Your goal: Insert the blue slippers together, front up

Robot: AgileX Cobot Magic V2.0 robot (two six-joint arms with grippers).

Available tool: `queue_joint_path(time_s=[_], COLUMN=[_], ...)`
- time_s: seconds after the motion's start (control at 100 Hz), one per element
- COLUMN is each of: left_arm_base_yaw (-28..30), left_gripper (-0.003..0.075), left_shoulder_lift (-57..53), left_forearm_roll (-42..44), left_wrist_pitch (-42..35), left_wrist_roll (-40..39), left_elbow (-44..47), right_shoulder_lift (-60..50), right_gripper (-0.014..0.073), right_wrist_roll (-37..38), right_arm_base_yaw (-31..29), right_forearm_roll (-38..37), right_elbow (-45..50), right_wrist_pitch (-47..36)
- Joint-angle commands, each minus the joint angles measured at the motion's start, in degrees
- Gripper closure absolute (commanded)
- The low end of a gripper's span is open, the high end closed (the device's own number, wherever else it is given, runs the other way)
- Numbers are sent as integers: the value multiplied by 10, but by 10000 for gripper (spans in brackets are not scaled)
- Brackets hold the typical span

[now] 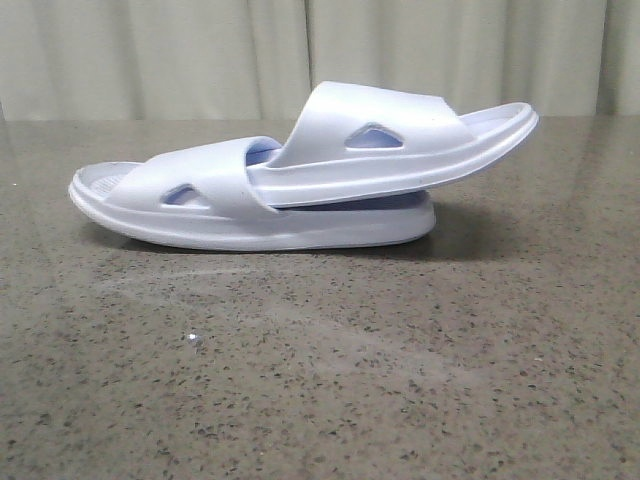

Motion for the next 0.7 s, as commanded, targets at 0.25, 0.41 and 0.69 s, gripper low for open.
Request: queue_joint_path(time_s=[0.25, 0.41, 0.69], left_arm_base_yaw=[-4, -4, -4], left_gripper=[705, 705, 705], left_shoulder_lift=[-2, -2, -2], left_forearm_roll=[-42, -42, -42], left_wrist_pitch=[19, 19, 19], left_wrist_roll=[7, 7, 7], left_elbow=[-14, -14, -14], right_shoulder_lift=[2, 2, 2], right_gripper=[683, 683, 683], right_wrist_roll=[-9, -9, -9], right_arm_base_yaw=[0, 0, 0], right_forearm_roll=[30, 30, 30], right_elbow=[-8, -8, -8], right_wrist_pitch=[3, 3, 3])
